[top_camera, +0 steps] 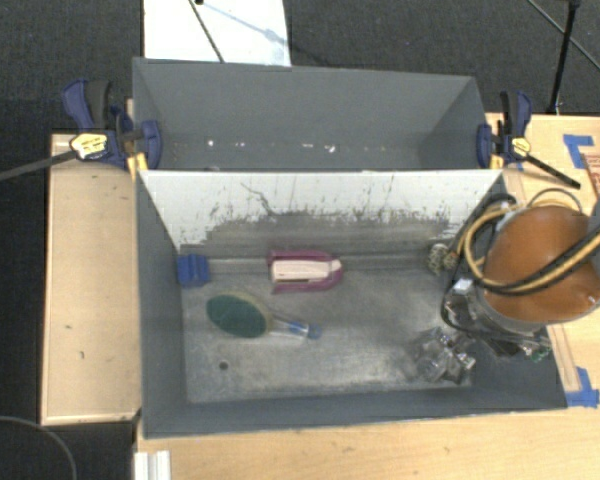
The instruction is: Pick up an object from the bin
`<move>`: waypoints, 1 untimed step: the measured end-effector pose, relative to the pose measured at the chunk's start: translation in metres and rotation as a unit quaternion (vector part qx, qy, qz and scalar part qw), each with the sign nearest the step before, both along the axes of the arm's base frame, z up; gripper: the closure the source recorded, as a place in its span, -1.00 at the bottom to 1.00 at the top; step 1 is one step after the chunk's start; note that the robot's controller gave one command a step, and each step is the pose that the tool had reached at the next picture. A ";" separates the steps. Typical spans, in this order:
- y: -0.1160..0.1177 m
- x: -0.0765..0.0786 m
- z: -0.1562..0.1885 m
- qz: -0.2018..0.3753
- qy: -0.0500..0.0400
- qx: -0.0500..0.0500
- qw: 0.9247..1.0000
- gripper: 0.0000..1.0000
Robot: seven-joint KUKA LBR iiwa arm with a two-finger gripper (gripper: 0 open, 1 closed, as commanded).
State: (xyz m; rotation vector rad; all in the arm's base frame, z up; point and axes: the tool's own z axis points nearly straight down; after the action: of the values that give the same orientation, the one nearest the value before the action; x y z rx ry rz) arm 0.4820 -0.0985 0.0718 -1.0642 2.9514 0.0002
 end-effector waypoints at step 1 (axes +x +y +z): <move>-0.018 0.036 0.130 -0.007 -0.004 -0.002 1.000 1.00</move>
Offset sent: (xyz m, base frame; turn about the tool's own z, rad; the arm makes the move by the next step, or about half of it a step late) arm 0.0325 -0.0167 0.1245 0.0090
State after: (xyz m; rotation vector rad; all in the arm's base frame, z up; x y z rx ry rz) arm 0.5176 -0.1160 0.2016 -1.0425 2.9522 -0.0092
